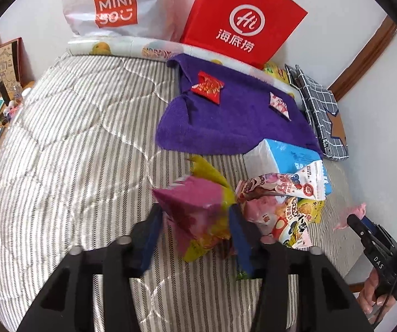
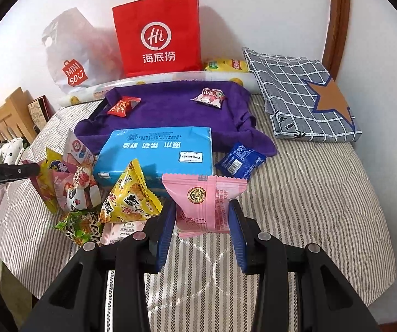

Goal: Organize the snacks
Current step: 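Grasp the pink-and-yellow chip bag with the left tool while the right tool holds the pink packet, then carry the chip bag with the left tool while the right tool carries the pink packet over the purple towel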

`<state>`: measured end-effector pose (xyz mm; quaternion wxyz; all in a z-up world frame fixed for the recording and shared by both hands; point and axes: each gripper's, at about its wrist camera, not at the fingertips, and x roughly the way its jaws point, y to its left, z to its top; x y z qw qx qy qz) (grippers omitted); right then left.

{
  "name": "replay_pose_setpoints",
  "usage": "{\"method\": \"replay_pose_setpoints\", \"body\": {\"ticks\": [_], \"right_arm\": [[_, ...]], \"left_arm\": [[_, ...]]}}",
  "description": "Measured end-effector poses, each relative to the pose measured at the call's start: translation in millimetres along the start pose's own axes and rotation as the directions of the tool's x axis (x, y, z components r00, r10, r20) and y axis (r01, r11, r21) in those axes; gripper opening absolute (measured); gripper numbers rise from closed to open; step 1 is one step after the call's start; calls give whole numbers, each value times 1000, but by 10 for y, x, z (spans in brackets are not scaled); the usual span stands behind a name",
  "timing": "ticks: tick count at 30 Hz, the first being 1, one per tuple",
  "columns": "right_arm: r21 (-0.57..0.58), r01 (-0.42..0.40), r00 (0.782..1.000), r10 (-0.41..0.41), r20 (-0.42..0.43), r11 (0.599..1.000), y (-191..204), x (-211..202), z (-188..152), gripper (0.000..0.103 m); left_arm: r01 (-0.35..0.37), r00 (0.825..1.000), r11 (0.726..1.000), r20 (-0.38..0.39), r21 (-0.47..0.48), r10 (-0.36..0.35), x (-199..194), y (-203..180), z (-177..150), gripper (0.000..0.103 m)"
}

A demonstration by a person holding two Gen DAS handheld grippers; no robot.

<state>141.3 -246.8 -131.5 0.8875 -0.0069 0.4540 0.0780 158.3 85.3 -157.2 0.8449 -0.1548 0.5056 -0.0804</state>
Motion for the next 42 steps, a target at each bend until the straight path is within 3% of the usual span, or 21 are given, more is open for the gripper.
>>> {"method": "replay_pose_setpoints", "body": {"ticks": [5,12,14,15,17,29,42], "right_arm": [[2,13,1000,-13,-15,1000,-39,52,-13,39],[25,40,998,-38,-42,999,-155,148,-11,39],[28,47,998,-46,-51,998,-183,178,-18,39],[28,48,998,-47,-53,998,-189,186,-19,39],[31,50,997,-48,-59,998,-201,211,-22,39],[6,29,999,-28,-33,1000,-93,135,10,39],[-19,4,998,-3,70,1000,-37,-280,281,39]], "left_arm": [[-15,1000,1000,-12,-19,15,180,16,37,69],[8,999,997,-48,-79,-12,441,72,138,73],[22,999,995,-35,-95,-25,443,85,159,72],[30,999,994,-23,-101,-33,434,94,172,63],[43,999,994,-14,-100,-45,409,119,193,62],[54,997,996,59,-72,-49,-35,126,133,60],[56,984,998,167,11,-57,-648,-260,156,60]]}}
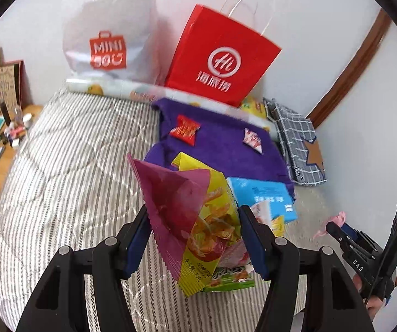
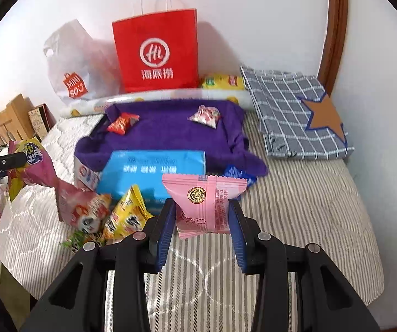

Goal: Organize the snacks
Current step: 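Carry the chip bag with the left tool while the right tool carries the pink packet over the purple towel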

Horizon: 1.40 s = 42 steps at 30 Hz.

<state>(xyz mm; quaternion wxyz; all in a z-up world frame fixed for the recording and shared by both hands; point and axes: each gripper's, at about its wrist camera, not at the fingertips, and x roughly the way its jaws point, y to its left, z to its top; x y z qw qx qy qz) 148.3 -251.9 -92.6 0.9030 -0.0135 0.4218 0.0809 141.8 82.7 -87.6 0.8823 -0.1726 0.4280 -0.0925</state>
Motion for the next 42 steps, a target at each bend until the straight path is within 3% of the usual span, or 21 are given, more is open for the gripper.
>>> {"method": "replay_pose_setpoints", "body": {"ticks": [10,20,42], "right_arm": [[-23,-18,998,20,56,1000,78,-144,253,39],[-18,-20,996,21,82,1000,39,-93,532,39],[4,-25,998,25,66,1000,-43,691,1272,39]], "left_arm": [[19,999,999,47,35,-20,-235,-236,165,60],[52,998,994,42,95,-56,-78,-608,433,60],[11,1000,995,27,97,-14,592,-586,1243,60]]}}
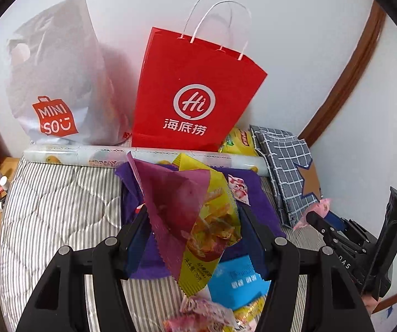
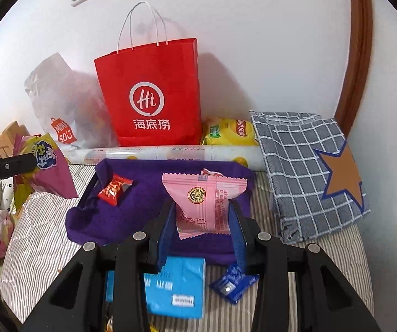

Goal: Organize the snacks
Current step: 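Carry the chip bag with the left tool while the right tool carries the pink packet over the purple towel, then open both tools to drop the chip bag and pink packet onto the purple towel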

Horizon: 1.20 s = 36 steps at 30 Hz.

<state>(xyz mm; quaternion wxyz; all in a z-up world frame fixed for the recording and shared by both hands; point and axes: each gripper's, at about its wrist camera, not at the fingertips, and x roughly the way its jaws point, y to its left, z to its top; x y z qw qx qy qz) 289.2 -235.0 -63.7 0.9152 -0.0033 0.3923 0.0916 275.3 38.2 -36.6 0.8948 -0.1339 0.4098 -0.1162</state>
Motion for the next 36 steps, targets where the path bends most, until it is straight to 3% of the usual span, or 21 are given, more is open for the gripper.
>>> {"method": "replay_pose_setpoints", "body": {"ticks": [15,23,36], "right_arm": [[23,-4,996,7,-94,1000,-62,814,0,39],[45,-7,988,14,-156,999,-129,1227,-156,39],[25,-13,976,19,-219,1000,-149,1469,-257,39]], "left_arm": [[-12,990,998,-143,-56,4,774,378,-34,60],[30,974,998,-224,-52,-41,1176,384,-142,60],[77,956,996,-280,-52,-89,1505,357,-273,61]]}}
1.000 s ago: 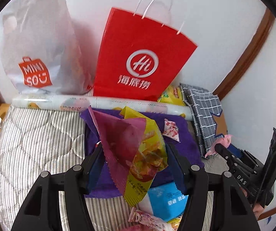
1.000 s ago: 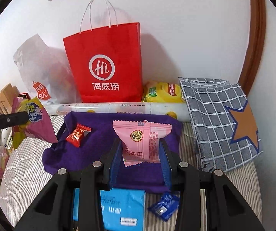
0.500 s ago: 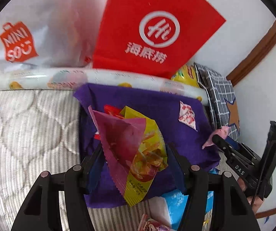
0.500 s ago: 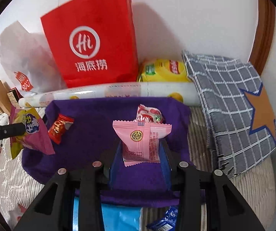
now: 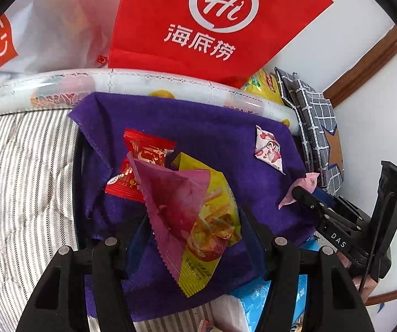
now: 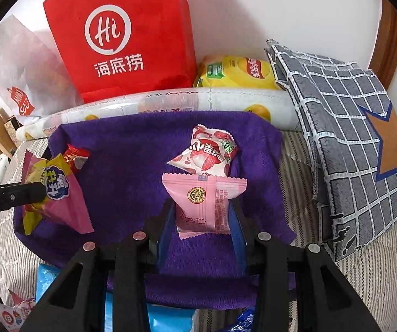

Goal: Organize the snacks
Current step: 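Open both tools to drop the chip bag and pink packet onto the purple towel, then grasp the small blue packet with the right tool while the left tool moves to the pile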

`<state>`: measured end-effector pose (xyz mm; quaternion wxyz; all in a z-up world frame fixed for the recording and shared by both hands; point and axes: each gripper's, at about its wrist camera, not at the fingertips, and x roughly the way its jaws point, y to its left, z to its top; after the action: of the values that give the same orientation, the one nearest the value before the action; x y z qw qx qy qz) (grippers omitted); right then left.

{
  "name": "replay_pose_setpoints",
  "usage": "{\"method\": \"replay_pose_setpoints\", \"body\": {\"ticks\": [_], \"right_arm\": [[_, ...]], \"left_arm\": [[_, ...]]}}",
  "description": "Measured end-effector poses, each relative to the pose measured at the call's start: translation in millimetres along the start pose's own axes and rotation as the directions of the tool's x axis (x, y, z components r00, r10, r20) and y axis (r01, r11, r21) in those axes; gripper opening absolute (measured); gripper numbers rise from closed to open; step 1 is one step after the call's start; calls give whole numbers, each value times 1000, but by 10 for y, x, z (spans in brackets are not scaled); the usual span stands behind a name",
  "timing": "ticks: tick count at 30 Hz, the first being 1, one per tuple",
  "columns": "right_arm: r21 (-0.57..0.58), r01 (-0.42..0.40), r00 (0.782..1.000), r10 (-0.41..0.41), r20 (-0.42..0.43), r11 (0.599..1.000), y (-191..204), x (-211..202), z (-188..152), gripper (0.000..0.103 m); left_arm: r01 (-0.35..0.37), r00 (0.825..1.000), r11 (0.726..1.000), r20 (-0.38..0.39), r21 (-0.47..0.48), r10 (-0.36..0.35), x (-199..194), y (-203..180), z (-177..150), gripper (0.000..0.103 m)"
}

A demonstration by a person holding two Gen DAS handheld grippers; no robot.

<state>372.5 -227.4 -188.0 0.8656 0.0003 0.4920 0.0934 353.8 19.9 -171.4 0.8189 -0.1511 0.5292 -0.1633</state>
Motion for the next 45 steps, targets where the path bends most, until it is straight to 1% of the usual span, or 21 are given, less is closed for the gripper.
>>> {"method": "replay_pose_setpoints", "body": {"ticks": [4,9,11,13,14,16,18,21,25,30,33,35,37,41,45], "right_arm": [[-24,9,1000,-9,-17,1000,31,57,-12,39],[-22,12,1000,-13,-20,1000,32,55,-14,41],[-20,8,1000,-8,-19,1000,32,34,-12,50],[-28,2,1000,-2,-12,1000,47,-14,-18,55],[-33,2,1000,-2,-9,999,56,-43,-20,59],[-36,7,1000,-7,2,999,61,-115,-25,60],[-30,8,1000,-8,23,1000,41,-225,-34,61],[1,27,998,-27,54,1000,-30,-388,-41,61],[37,55,996,-58,73,998,-170,-563,-78,61],[52,102,990,-107,91,993,-337,-737,-258,61],[74,110,991,-115,64,991,-436,-766,-422,60],[91,97,994,-100,35,991,-493,-733,-524,56],[100,86,996,-87,9,991,-513,-699,-604,54],[110,65,998,-62,-31,992,-507,-622,-769,54],[119,51,997,-44,-55,992,-501,-577,-868,54]], "left_arm": [[-7,1000,1000,-18,4,7,70,8,-16,61],[-8,1000,1000,-25,-8,8,92,41,-34,62],[-15,999,1000,-37,-5,15,117,34,-36,63],[-27,999,1000,-44,-5,27,126,34,-35,65],[-36,998,999,-43,-4,36,124,31,-36,68],[-60,998,998,-32,3,60,80,25,-40,71],[-67,998,998,-19,8,67,14,23,-42,73],[-85,996,996,10,12,85,-129,13,-53,75],[-94,995,995,46,17,94,-329,7,-87,75],[-100,992,995,79,22,98,-531,-38,-134,75],[-106,991,994,87,32,103,-622,-87,-180,76],[-105,991,994,93,38,101,-676,-117,-218,76],[-102,990,994,100,42,97,-723,-141,-260,76],[-100,991,994,99,54,94,-775,-189,-326,76],[-101,991,993,99,65,94,-807,-201,-388,76]]}}
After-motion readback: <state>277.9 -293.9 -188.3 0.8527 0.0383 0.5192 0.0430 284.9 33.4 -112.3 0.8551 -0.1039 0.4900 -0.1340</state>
